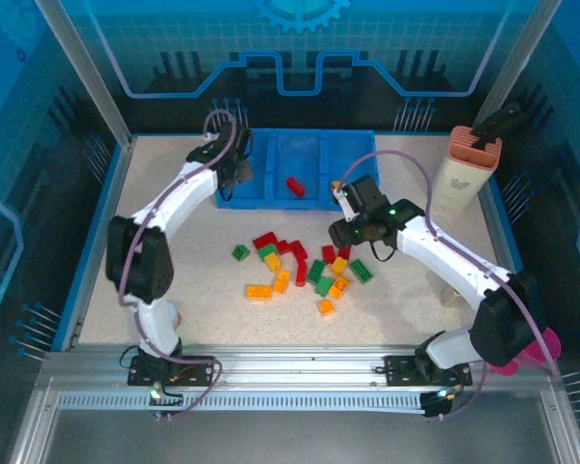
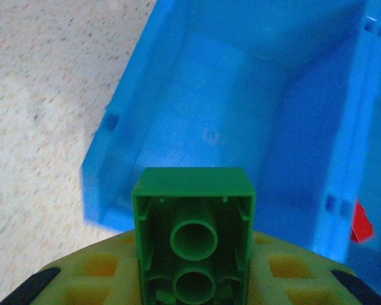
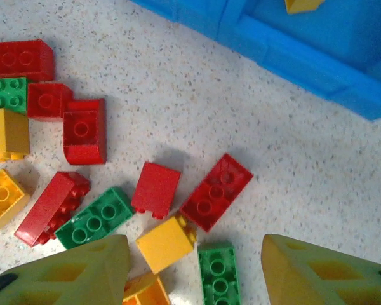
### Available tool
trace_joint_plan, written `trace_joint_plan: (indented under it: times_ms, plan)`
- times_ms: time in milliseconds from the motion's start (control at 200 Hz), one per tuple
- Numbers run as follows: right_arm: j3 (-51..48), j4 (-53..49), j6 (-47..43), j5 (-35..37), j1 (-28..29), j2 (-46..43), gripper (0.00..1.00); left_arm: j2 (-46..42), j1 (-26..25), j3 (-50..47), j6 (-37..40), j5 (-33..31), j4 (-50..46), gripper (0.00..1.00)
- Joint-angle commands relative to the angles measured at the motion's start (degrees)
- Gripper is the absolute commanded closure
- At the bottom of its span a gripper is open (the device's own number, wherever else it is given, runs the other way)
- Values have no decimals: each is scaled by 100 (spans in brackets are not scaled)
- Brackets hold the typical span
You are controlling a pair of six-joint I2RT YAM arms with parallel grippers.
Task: Sort the legos into containers by color
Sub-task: Place the lego in the container.
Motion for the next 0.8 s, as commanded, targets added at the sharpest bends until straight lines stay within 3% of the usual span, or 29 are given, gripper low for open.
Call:
trace_joint_plan:
  times_ms: [0, 320, 535, 796]
  plan:
    - [-122, -214, 387, -13, 26, -429, 41, 732, 151, 777, 439, -175, 52, 79]
    - [-606, -441, 756, 141, 54, -774, 38, 2543, 341, 2401, 569, 3, -391, 79]
    - [-865, -414, 808, 183, -15, -683, 38, 2541, 342, 2321, 508, -5, -344, 73]
    - [-1240, -279, 940, 73, -289, -428, 35, 2157, 342, 1886, 547, 20, -149, 55]
